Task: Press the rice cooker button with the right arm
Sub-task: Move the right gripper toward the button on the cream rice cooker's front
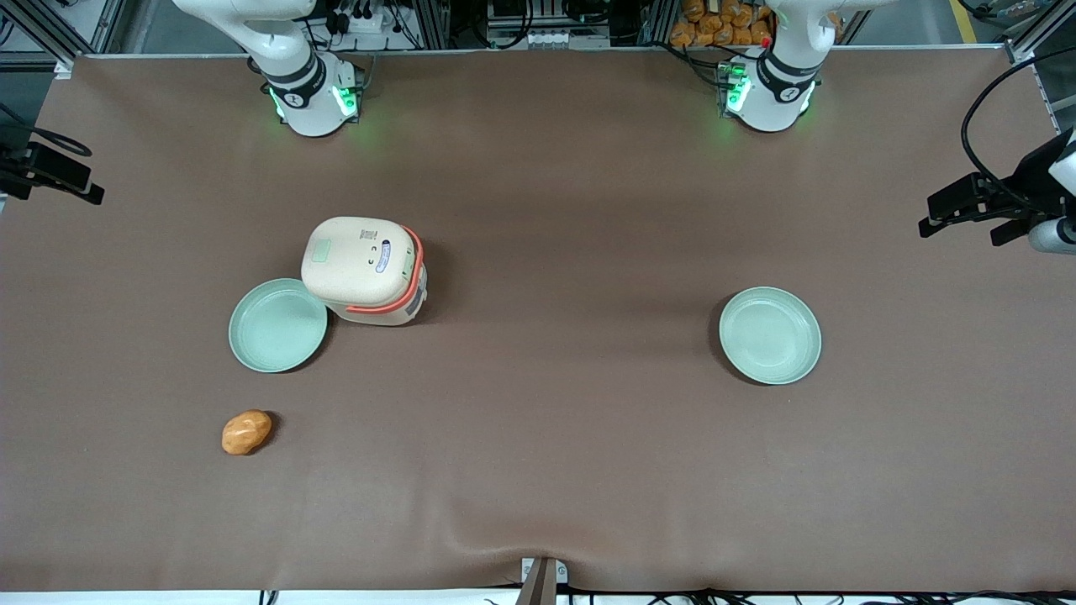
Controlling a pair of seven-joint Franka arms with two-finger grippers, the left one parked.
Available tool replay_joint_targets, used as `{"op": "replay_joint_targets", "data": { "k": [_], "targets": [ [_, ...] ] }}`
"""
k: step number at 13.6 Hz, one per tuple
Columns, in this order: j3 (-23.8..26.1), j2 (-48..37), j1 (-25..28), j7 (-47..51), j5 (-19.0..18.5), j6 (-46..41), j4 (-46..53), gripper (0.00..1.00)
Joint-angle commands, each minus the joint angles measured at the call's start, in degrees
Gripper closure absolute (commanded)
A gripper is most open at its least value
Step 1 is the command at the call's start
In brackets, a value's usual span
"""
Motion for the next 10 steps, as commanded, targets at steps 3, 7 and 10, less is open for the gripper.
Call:
{"op": "replay_joint_targets", "data": {
  "k": [3, 7, 10],
  "targets": [
    [1.2, 0.2, -0.6, 0.4, 0.0, -1.8, 0.9, 0.0],
    [1.3, 3.3, 0.9, 0.2, 2.2, -2.3, 1.4, 0.0],
    [1.2, 6.0, 4.9, 0.7, 2.3, -5.8, -0.3, 0.0]
  ]
}}
